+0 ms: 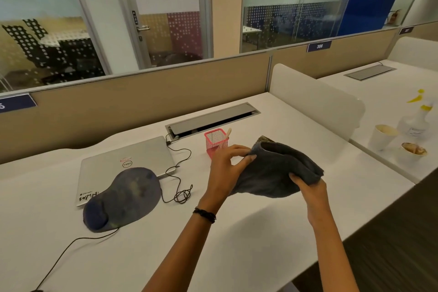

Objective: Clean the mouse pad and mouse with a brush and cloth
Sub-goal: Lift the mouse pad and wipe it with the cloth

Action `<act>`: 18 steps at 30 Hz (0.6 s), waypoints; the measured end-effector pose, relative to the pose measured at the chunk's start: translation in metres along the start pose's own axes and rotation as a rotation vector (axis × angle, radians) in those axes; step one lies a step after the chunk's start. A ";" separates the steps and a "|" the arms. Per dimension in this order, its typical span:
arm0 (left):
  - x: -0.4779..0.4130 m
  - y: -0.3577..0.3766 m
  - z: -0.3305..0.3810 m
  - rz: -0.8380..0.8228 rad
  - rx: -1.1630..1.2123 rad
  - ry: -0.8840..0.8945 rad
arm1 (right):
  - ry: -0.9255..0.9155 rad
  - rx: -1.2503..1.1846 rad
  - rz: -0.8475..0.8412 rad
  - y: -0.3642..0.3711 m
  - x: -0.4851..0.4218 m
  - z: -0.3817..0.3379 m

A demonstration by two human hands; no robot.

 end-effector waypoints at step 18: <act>0.068 0.046 -0.125 -0.033 0.238 -0.682 | 0.100 0.465 -0.355 -0.006 -0.044 0.026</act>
Point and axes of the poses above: each hand's wrist, its own x-axis away from the middle knuckle, its own y-axis out of the palm, z = x × y, the point moved 6 cm from there along -x, towards the middle knuckle, and after that the axes turned 6 degrees about y, right-handed, at the moved point
